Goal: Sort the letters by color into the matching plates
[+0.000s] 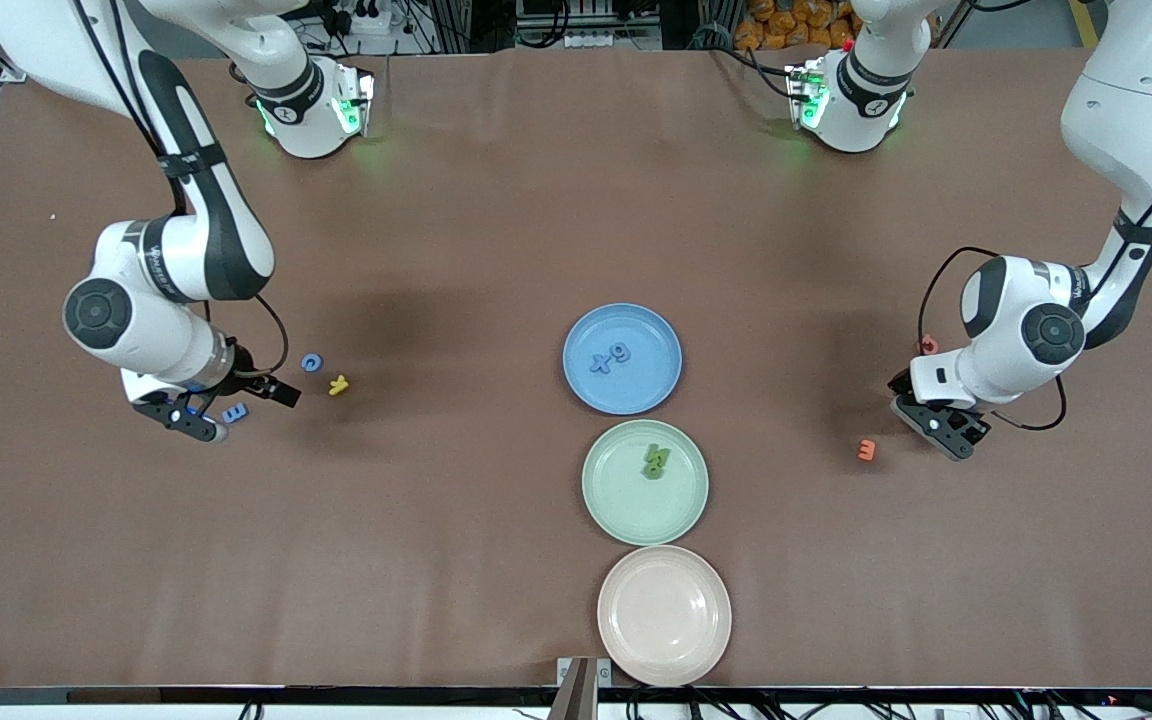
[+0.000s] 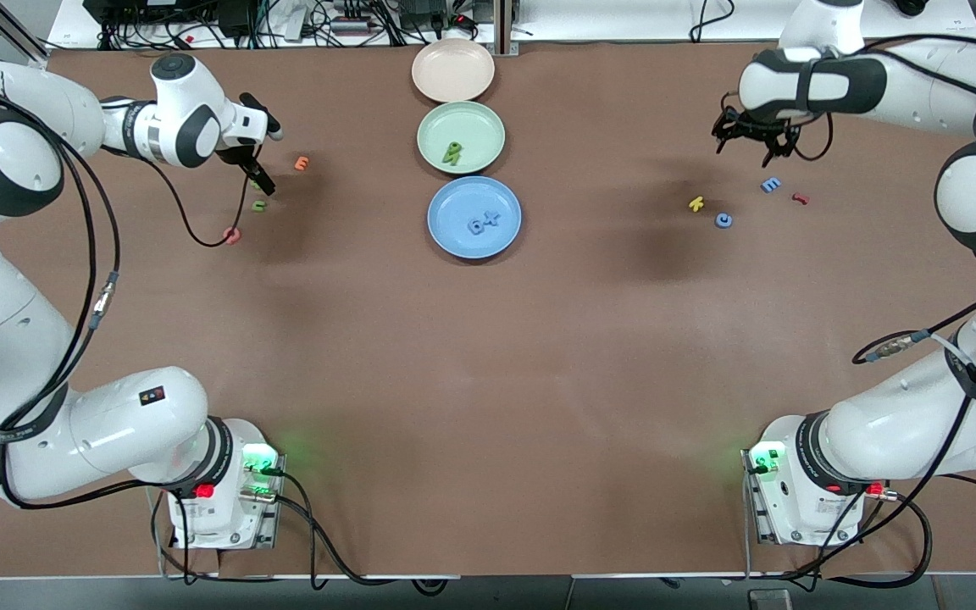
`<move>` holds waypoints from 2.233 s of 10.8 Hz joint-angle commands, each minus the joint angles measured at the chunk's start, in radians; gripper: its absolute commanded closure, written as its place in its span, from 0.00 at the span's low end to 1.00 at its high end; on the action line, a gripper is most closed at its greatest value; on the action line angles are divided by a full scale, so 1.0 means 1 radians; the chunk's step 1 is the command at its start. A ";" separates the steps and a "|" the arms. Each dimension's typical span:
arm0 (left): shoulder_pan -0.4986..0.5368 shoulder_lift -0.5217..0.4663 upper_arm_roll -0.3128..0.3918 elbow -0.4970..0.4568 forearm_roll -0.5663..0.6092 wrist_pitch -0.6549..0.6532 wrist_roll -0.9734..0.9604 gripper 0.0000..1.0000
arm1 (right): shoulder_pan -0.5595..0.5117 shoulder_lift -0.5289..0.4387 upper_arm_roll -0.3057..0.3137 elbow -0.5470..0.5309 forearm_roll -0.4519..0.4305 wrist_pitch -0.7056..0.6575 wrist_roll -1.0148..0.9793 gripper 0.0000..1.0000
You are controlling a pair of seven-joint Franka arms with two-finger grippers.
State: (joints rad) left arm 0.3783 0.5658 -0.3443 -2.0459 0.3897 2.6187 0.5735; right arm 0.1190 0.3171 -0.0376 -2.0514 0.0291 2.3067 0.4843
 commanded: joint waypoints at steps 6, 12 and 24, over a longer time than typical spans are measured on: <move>0.025 -0.007 0.002 -0.023 0.029 0.030 0.016 0.23 | -0.025 -0.073 0.010 -0.268 0.047 0.246 0.086 0.02; 0.025 -0.001 0.005 -0.022 0.029 0.038 0.016 0.34 | -0.022 -0.043 0.010 -0.283 0.127 0.249 0.138 0.03; 0.024 -0.035 -0.025 0.035 -0.017 0.037 -0.036 1.00 | 0.010 0.033 0.012 -0.326 0.126 0.393 0.123 0.47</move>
State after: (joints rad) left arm 0.3963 0.5568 -0.3398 -2.0275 0.3891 2.6512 0.5668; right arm 0.1199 0.3541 -0.0289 -2.3686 0.1416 2.6835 0.6161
